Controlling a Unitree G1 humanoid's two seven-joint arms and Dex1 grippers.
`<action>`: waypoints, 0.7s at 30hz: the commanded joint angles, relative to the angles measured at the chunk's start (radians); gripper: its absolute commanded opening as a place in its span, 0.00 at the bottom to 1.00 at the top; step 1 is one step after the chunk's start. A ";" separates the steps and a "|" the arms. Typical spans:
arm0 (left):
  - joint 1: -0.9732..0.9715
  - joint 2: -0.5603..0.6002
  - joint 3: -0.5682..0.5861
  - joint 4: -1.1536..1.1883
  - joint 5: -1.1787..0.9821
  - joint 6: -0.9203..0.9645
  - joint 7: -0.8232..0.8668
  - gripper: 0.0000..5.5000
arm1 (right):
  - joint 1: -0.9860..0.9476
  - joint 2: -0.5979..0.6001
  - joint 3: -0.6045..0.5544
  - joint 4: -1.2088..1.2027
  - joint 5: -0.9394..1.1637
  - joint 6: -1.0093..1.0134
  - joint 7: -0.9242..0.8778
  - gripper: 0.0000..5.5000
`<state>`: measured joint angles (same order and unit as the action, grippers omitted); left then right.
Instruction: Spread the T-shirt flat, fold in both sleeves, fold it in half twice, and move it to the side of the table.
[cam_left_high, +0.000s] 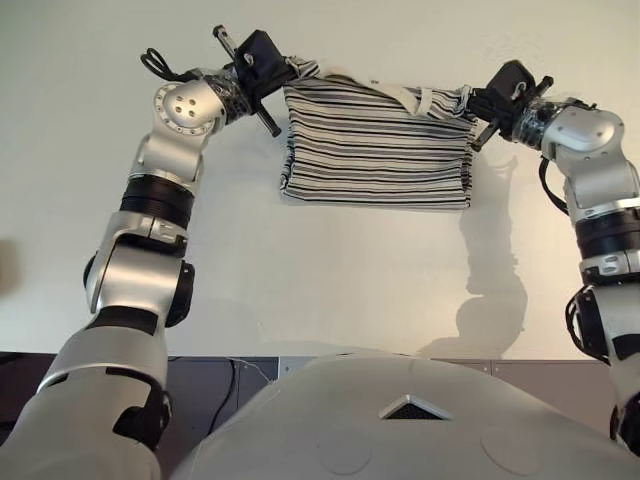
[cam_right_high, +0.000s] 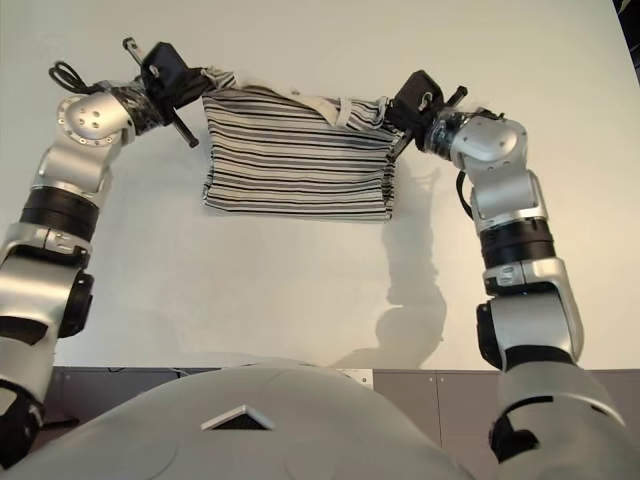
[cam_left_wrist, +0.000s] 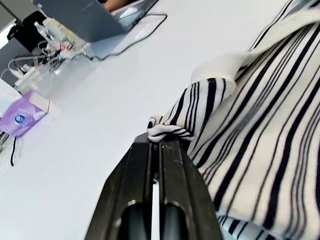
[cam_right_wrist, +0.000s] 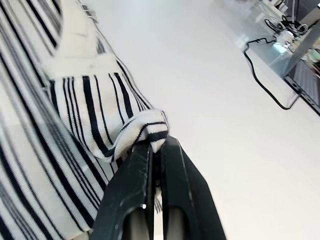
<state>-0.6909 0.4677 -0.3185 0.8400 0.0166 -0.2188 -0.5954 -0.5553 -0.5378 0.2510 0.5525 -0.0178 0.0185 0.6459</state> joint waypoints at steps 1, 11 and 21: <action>-0.072 -0.051 -0.008 0.186 0.086 -0.104 0.047 0.02 | -0.075 0.019 -0.025 0.099 -0.038 -0.037 -0.035 0.02; -0.136 -0.155 -0.016 0.426 0.251 -0.179 0.217 0.10 | -0.110 0.091 0.017 0.288 -0.157 -0.140 -0.112 0.11; -0.165 -0.160 0.024 0.486 0.318 -0.124 0.438 0.24 | -0.210 0.168 -0.013 0.528 -0.216 -0.194 -0.288 0.43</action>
<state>-0.8223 0.3029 -0.3091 1.3050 0.3214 -0.3712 -0.1772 -0.7160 -0.3898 0.2487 1.0246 -0.2236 -0.1793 0.3893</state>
